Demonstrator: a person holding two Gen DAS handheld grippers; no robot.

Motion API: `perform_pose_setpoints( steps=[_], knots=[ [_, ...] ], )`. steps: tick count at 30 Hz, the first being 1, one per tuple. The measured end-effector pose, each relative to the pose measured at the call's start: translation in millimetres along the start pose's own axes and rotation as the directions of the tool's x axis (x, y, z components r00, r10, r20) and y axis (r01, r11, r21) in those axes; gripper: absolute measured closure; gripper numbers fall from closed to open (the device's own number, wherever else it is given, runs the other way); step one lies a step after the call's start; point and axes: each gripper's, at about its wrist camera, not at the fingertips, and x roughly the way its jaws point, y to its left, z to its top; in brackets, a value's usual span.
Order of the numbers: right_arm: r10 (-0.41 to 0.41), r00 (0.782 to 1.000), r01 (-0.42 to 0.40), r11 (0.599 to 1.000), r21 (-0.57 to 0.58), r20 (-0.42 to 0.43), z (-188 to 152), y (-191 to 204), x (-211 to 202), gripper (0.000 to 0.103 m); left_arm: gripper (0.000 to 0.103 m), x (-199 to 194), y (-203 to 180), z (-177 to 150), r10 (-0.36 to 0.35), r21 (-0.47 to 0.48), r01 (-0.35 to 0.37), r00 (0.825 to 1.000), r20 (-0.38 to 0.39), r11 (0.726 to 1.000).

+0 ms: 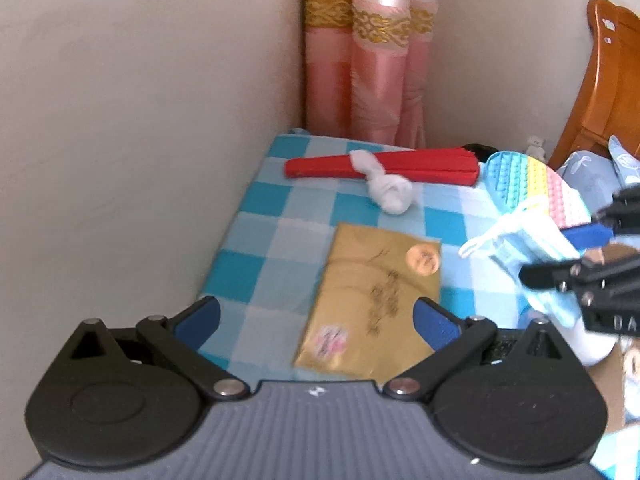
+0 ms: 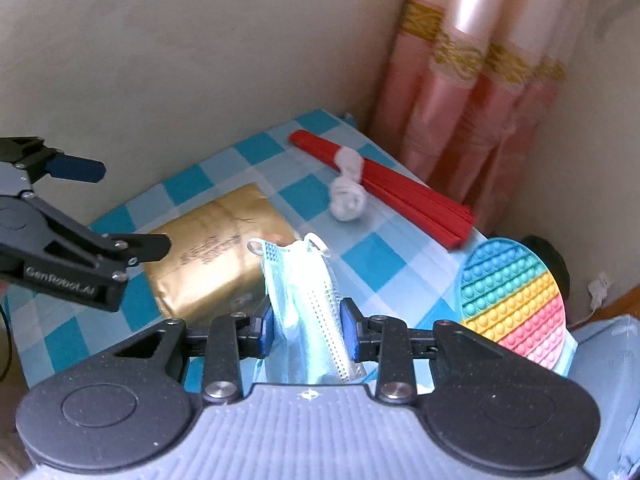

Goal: Organize soft objects
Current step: 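Move the left tool to the white knotted towel on the red fan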

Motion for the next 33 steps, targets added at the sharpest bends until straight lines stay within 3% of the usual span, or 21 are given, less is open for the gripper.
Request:
perform_pose_setpoints(
  steps=[8,14,18,21,31,33],
  knots=[
    [0.003,1.0,-0.004,0.998,0.062,0.01,-7.0,-28.9,6.4,0.065,0.001,30.0,-22.5,46.4,0.023,0.006,-0.023,1.0,-0.016,1.0],
    [0.0,1.0,0.0,0.996,0.092,-0.002,-13.5,-39.7,13.5,0.065,0.004,68.9,-32.7,81.8,-0.074,-0.033,0.071,0.994,-0.085,0.997],
    [0.009,1.0,-0.01,0.994,0.106,0.005,-16.0,-43.1,15.4,0.065,0.009,100.2,-44.0,101.7,-0.071,-0.028,0.069,0.989,-0.126,0.997],
    [0.014,1.0,-0.014,0.994,0.113,0.006,-18.0,-45.6,18.6,0.065,0.018,120.0,-53.1,110.7,-0.089,-0.026,0.086,0.986,-0.144,0.996],
    [0.013,1.0,-0.012,0.99,0.142,-0.004,-22.1,-55.5,24.7,0.065,0.03,182.5,-61.8,121.6,-0.075,-0.082,0.059,0.973,-0.218,0.995],
    [0.012,1.0,-0.011,0.99,0.143,-0.004,-22.7,-55.7,24.6,0.065,0.031,188.7,-59.9,121.8,-0.1,-0.11,0.076,0.967,-0.234,0.991]
  ],
)
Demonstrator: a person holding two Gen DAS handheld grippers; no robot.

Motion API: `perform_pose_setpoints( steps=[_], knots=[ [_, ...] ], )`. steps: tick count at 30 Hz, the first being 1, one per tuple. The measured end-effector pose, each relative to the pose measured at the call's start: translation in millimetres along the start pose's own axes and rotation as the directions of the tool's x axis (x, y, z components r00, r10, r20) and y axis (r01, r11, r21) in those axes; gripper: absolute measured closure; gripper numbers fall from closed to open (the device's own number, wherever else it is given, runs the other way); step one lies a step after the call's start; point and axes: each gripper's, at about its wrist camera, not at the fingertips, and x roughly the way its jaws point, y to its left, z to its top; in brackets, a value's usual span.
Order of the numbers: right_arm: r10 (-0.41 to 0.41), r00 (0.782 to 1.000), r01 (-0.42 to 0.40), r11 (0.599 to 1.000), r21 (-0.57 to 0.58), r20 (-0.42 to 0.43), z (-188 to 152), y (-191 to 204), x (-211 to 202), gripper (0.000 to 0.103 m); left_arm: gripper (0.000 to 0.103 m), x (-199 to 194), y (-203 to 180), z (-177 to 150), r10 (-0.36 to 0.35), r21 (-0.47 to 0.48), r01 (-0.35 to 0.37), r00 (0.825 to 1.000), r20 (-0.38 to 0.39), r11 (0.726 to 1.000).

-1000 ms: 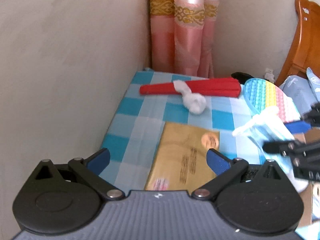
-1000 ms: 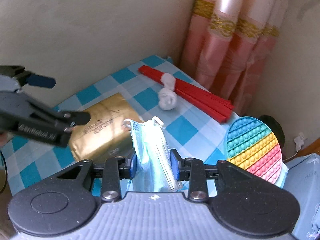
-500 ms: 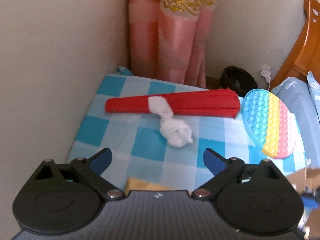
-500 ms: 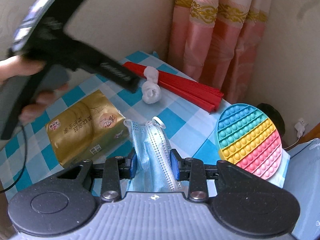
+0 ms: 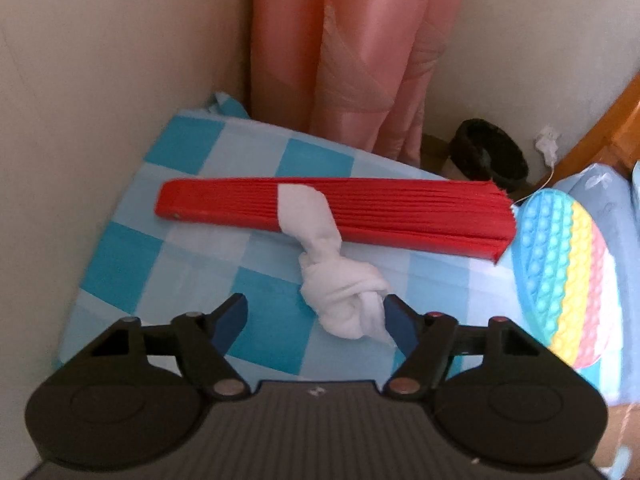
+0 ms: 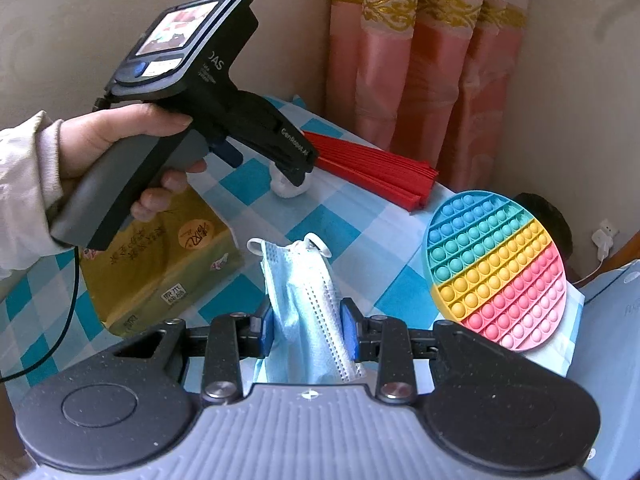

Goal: Organize soft objects
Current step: 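Grasp the white knotted towel with the left tool while the right tool holds the mask, then carry the towel and mask into the cardboard box and open both tools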

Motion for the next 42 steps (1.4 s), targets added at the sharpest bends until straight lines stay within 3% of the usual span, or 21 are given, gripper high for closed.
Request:
perform_pose_setpoints(
  steps=[8,12,15,18,42],
  knots=[
    [-0.002,1.0,0.002,1.0,-0.002,-0.001,-2.2,2.0,-1.4,0.065,0.038,10.1,-2.7,3.1,-0.048,-0.036,0.047,0.999,-0.005,0.998],
    [-0.001,1.0,0.001,1.0,0.001,0.001,-2.5,2.3,-2.2,0.065,0.059,14.0,-6.2,4.9,-0.063,-0.035,0.063,0.998,-0.008,0.997],
    [-0.002,1.0,0.002,1.0,0.001,0.001,-2.9,2.2,-2.4,0.065,0.061,13.4,-7.0,5.5,-0.095,-0.046,0.095,0.995,-0.005,0.994],
    [-0.003,1.0,0.003,1.0,0.003,0.001,-3.6,2.3,-3.2,0.065,0.068,12.2,-9.1,4.9,-0.075,-0.037,0.075,0.997,0.001,0.997],
    [-0.008,0.999,0.008,1.0,-0.003,0.052,-14.9,34.0,-49.3,0.065,0.07,-68.3,-8.8,-24.5,-0.114,0.062,0.11,0.992,0.06,0.992]
  ],
)
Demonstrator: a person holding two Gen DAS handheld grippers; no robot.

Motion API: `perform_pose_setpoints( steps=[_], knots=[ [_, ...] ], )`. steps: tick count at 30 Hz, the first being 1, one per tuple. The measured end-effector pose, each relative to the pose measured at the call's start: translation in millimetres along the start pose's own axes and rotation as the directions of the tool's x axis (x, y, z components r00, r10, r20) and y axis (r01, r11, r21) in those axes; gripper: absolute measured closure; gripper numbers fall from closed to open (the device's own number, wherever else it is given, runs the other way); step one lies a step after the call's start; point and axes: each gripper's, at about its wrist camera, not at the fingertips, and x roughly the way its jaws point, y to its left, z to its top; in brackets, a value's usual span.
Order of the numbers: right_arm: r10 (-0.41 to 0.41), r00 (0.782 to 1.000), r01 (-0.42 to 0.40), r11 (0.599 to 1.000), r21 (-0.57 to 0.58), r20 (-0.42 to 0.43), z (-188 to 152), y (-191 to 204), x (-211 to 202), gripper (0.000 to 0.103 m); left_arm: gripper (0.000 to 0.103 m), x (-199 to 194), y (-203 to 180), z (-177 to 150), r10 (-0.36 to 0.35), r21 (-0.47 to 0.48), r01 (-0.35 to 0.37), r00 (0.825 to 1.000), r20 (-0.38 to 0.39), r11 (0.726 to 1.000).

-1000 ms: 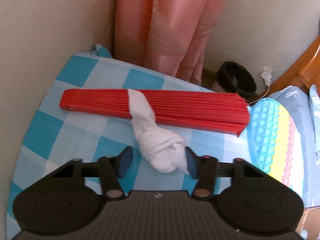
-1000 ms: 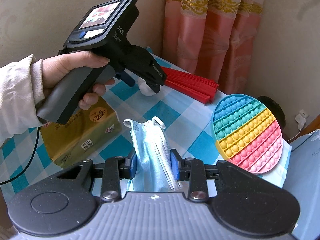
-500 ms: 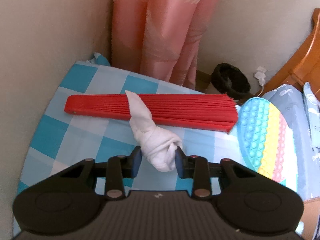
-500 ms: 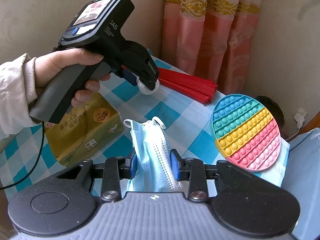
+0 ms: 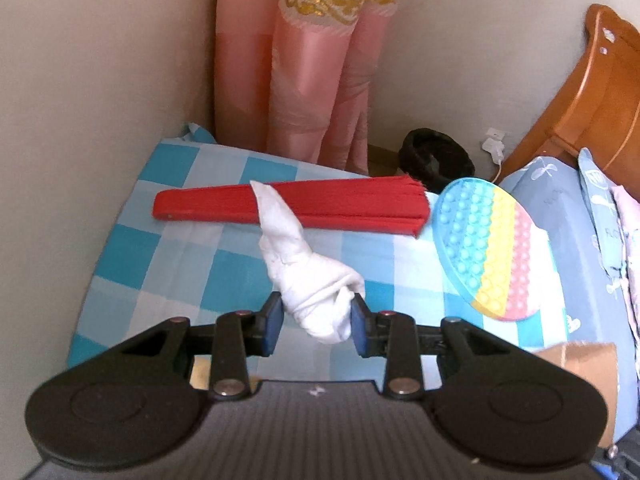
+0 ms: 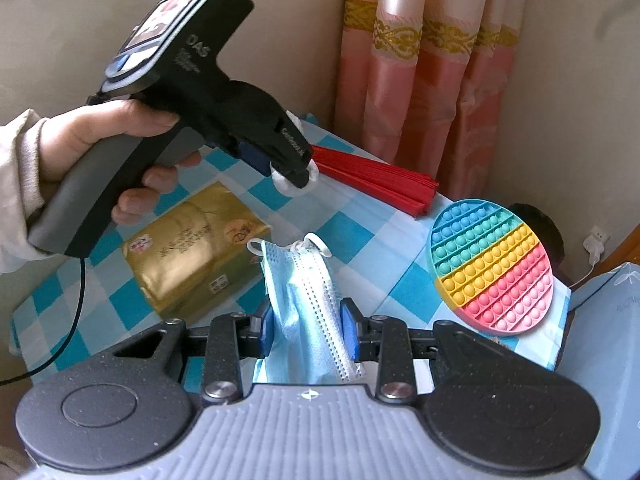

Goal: Organize soft objects
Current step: 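Carry the towel and mask into the cardboard box and open both tools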

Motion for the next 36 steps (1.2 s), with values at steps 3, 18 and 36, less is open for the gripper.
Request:
perform_pose_setpoints(
  steps=[3,18,36],
  knots=[
    [0.006,1.0,-0.006,1.0,0.004,0.008,-5.6,7.6,-8.7,0.065,0.07,-17.1,0.1,-10.3,-0.008,0.008,0.008,1.0,0.009,1.0],
    [0.017,1.0,-0.016,0.999,0.038,-0.006,-55.3,36.9,-47.3,0.065,0.07,-92.2,-18.2,-83.4,-0.056,0.106,0.054,0.998,0.022,0.993],
    [-0.147,0.989,0.148,0.962,0.229,-0.021,-125.0,-34.8,-86.9,0.065,0.07,-135.1,-67.1,-147.5,-0.133,0.288,0.13,0.991,-0.011,0.949]
  ],
)
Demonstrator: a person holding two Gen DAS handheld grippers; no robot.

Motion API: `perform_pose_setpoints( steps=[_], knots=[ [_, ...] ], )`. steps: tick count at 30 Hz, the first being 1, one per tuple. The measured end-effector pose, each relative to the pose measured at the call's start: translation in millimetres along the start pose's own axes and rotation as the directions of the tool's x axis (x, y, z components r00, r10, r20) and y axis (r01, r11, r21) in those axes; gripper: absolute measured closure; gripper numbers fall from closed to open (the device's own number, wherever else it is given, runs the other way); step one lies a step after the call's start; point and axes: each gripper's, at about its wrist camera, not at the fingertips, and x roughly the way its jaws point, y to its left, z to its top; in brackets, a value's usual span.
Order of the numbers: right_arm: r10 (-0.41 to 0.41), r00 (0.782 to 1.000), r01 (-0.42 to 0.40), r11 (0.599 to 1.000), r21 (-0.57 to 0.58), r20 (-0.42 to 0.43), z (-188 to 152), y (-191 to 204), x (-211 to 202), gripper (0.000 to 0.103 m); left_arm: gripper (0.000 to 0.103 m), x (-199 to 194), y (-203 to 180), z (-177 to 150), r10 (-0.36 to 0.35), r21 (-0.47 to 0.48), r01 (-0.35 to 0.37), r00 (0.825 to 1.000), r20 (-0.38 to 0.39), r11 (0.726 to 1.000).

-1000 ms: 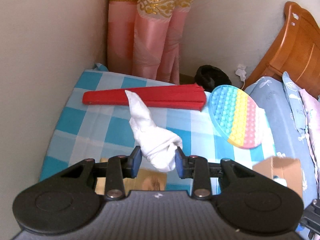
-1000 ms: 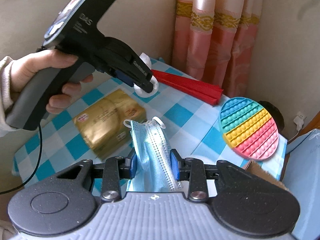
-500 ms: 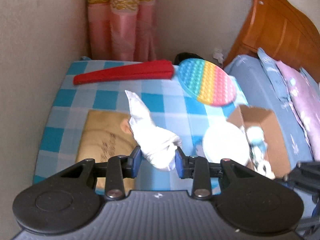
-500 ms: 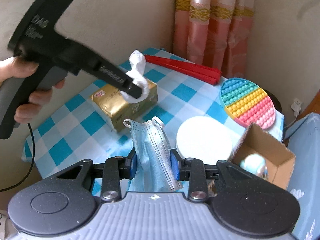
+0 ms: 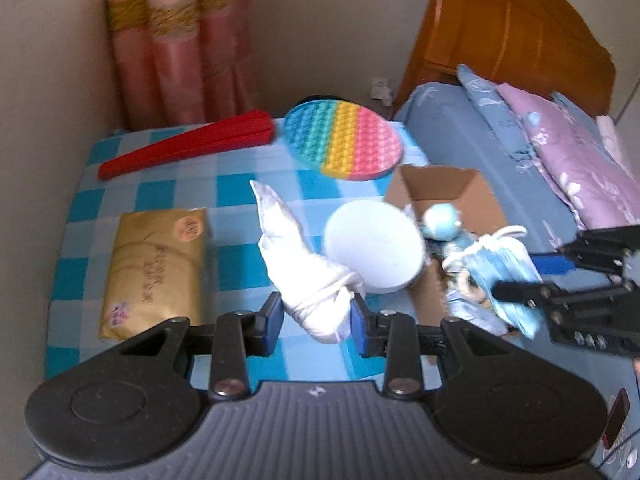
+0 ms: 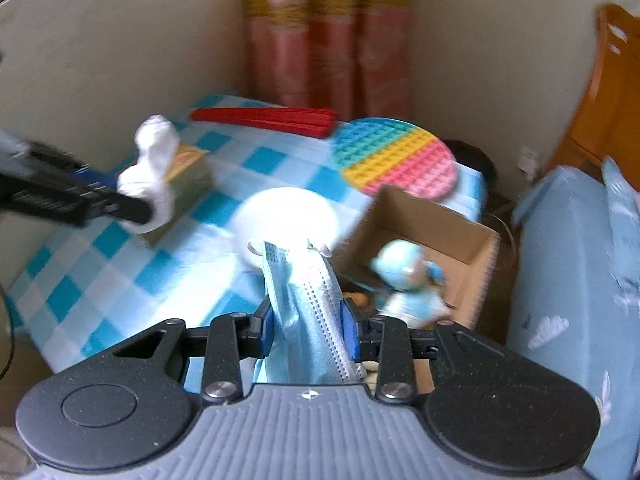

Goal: Organize soft objects
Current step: 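Carry the towel and mask into the cardboard box and open both tools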

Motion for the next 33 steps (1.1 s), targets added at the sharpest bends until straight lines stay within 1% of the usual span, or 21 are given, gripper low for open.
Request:
perform_pose_setpoints(
  steps=[4,11,12,13,14,17,22,26,29,31,32,33],
  knots=[
    [-0.051,0.999,0.052,0.998,0.027,-0.017,-5.2,-15.8,5.6,0.065,0.07,-2.0,-19.5,5.9,-0.036,0.042,0.036,0.999,0.01,0.998],
    [-0.077,0.996,0.081,0.994,0.074,-0.053,-15.9,-34.0,22.9,0.064,0.07,6.3,-56.5,19.8,-0.083,0.118,0.081,0.997,0.007,0.99],
    [-0.075,0.996,0.079,0.994,0.08,-0.056,-17.6,-36.5,25.1,0.061,0.07,8.3,-61.9,22.8,-0.09,0.129,0.089,0.996,0.005,0.988],
    [-0.068,0.996,0.072,0.994,0.087,-0.054,-19.2,-38.9,26.3,0.052,0.07,10.3,-66.7,25.4,-0.097,0.138,0.096,0.995,0.005,0.986],
    [-0.051,0.997,0.056,0.995,0.088,-0.054,-21.2,-40.5,26.9,0.037,0.07,12.8,-72.3,28.2,-0.102,0.147,0.1,0.995,0.007,0.984],
    [-0.016,1.0,0.017,0.996,0.092,-0.018,-28.1,-43.1,22.7,0.025,0.07,22.9,-87.6,39.0,-0.122,0.171,0.119,0.993,0.005,0.978],
    [-0.005,1.0,0.005,0.995,0.097,-0.007,-38.8,-43.1,16.4,0.02,0.07,47.0,-115.3,56.2,-0.159,0.204,0.16,0.987,-0.021,0.966],
    [0.011,1.0,-0.01,0.994,0.109,-0.004,-48.5,-43.1,13.4,0.02,0.069,71.9,-139.3,64.6,-0.196,0.234,0.204,0.979,-0.057,0.951],
    [0.019,1.0,-0.018,0.992,0.122,-0.005,-53.5,-45.8,12.8,0.019,0.069,90.7,-154.4,70.7,-0.212,0.236,0.226,0.974,-0.085,0.945],
    [0.021,1.0,-0.02,0.991,0.134,-0.005,-55.1,-47.8,13.5,0.019,0.065,103.1,-162.8,73.5,-0.218,0.235,0.237,0.97,-0.103,0.943],
    [0.023,1.0,-0.022,0.99,0.137,-0.006,-55.7,-48.4,13.9,0.019,0.061,108.7,-165.9,74.7,-0.222,0.236,0.243,0.969,-0.111,0.941],
    [0.024,1.0,-0.024,0.99,0.142,-0.004,-56.2,-49.0,14.3,0.019,0.046,113.1,-168.6,75.8,-0.219,0.24,0.241,0.969,-0.113,0.94]
  ],
)
